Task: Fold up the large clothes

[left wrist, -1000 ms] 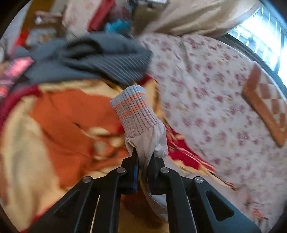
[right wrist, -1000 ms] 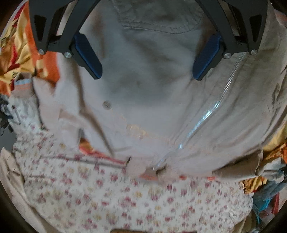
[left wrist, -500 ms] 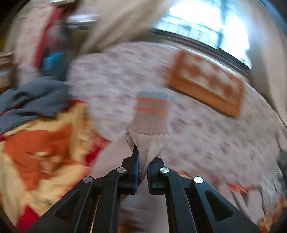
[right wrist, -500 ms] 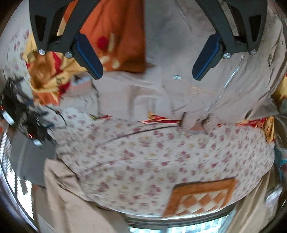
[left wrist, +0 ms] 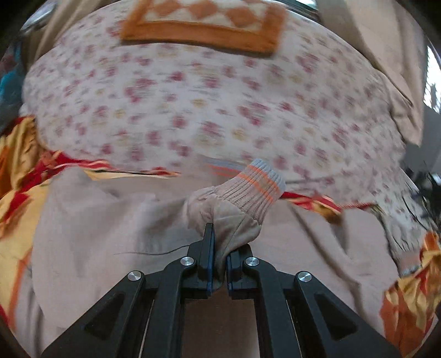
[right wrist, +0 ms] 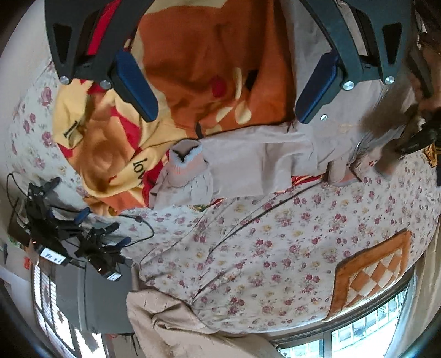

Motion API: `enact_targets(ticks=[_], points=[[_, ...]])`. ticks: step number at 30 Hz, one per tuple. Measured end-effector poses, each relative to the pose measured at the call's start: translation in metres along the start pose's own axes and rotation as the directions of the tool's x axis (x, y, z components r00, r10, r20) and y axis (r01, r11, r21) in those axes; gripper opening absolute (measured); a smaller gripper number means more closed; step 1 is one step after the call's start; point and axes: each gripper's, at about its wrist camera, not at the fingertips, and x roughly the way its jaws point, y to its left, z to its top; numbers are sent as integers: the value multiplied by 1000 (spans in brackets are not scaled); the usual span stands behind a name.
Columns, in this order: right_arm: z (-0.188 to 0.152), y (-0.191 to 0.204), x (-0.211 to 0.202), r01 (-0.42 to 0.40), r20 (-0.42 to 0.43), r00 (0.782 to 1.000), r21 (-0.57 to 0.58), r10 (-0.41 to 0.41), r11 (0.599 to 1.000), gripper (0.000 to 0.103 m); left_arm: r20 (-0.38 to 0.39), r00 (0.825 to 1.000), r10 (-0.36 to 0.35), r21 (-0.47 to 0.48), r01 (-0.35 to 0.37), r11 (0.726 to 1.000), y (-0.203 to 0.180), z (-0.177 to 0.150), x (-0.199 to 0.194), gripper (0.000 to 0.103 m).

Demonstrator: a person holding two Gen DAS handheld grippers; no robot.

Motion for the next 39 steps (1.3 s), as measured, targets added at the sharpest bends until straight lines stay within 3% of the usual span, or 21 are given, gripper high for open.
enact_targets(ticks=[8,15,18,20,22,24,26,31,33,35,37,39], points=[[-1,-2,-1,-50,-4,999,25,50,998,101,-108,991,-80,83,89,993,-77,-34,25,0],[-1,-2,0,-50,-3,999,27,51,998,101,-244,961,-134,45,149,988,-73,-50,35,2],[0,0,3,-43,-1,999,22,43,999,101,-281,941,-190,21,204,979,-65,-56,30,14],[0,4,4,-37,-3,999,15,37,999,101,-291,923,-251,-1,262,965,-60,-58,23,34],[-1,12,6,-33,-5,999,3,33,999,101,-299,897,-324,-20,334,942,-59,-59,16,47],[0,21,7,-35,-1,999,-8,35,999,101,-309,872,-380,-9,397,918,-60,-59,4,47],[0,30,8,-33,3,999,-22,33,999,101,-293,866,-405,10,426,905,-55,-55,-8,47],[5,63,9,-98,50,994,-55,101,994,101,-227,926,-303,13,314,949,8,-27,-25,47],[12,90,15,-156,61,985,-106,163,982,101,-205,967,-152,33,162,986,55,-11,-23,46],[21,118,24,-221,46,972,-145,230,964,95,-204,978,-39,55,51,997,92,1,-17,32],[28,156,38,-296,9,953,-183,303,937,85,-210,976,49,72,-34,997,123,9,-9,24],[31,222,56,-343,-63,939,-210,338,915,73,-220,971,94,45,-87,995,150,11,0,21]])
